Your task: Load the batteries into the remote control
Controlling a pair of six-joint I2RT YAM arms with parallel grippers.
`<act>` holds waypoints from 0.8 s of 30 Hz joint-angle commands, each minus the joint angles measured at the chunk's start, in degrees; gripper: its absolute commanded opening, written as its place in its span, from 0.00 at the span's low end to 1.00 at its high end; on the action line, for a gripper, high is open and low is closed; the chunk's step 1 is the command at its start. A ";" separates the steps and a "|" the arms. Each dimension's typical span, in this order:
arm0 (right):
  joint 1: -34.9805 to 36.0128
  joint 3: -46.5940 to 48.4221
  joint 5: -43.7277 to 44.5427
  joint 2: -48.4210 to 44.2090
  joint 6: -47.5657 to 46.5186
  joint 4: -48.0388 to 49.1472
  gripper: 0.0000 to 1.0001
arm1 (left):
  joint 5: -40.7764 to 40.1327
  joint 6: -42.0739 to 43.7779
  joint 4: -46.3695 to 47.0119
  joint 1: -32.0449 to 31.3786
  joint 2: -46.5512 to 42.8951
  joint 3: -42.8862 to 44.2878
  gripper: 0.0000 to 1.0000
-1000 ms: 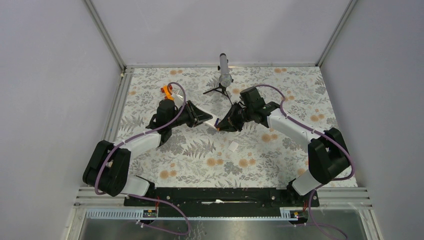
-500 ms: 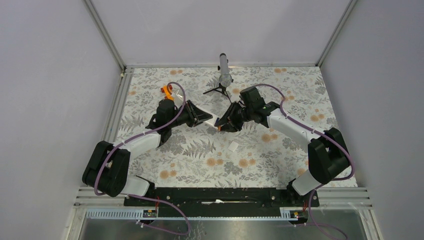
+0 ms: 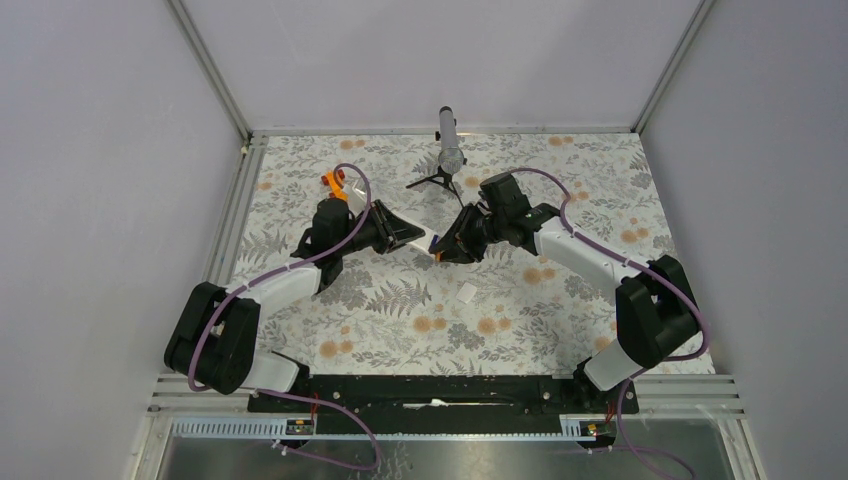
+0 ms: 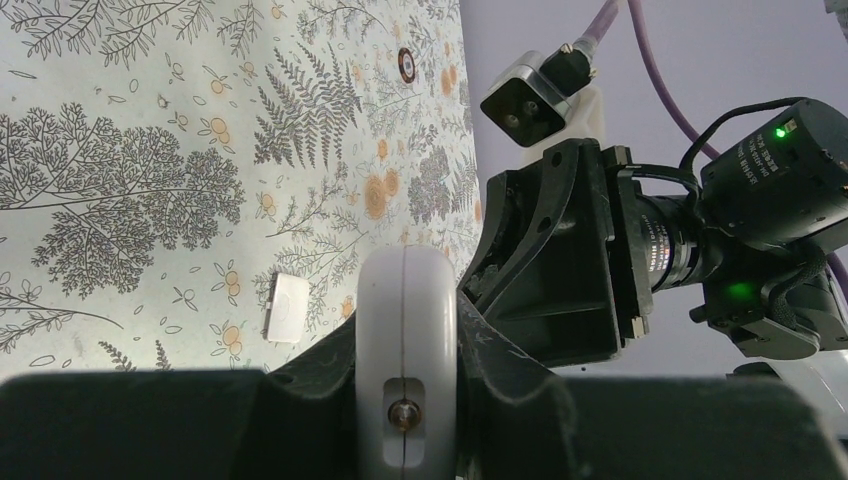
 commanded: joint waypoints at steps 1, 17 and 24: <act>-0.25 2.57 -2.34 0.07 1.15 1.94 0.36 | 1.80 2.54 3.23 -0.40 -1.95 0.00 0.00; -0.34 2.49 -4.80 1.28 3.59 2.02 0.37 | 3.30 3.30 11.25 -0.57 -2.45 -4.60 0.00; -0.52 0.91 -6.32 1.09 5.64 4.71 0.37 | 2.20 2.12 8.15 -0.57 -2.02 -3.59 0.00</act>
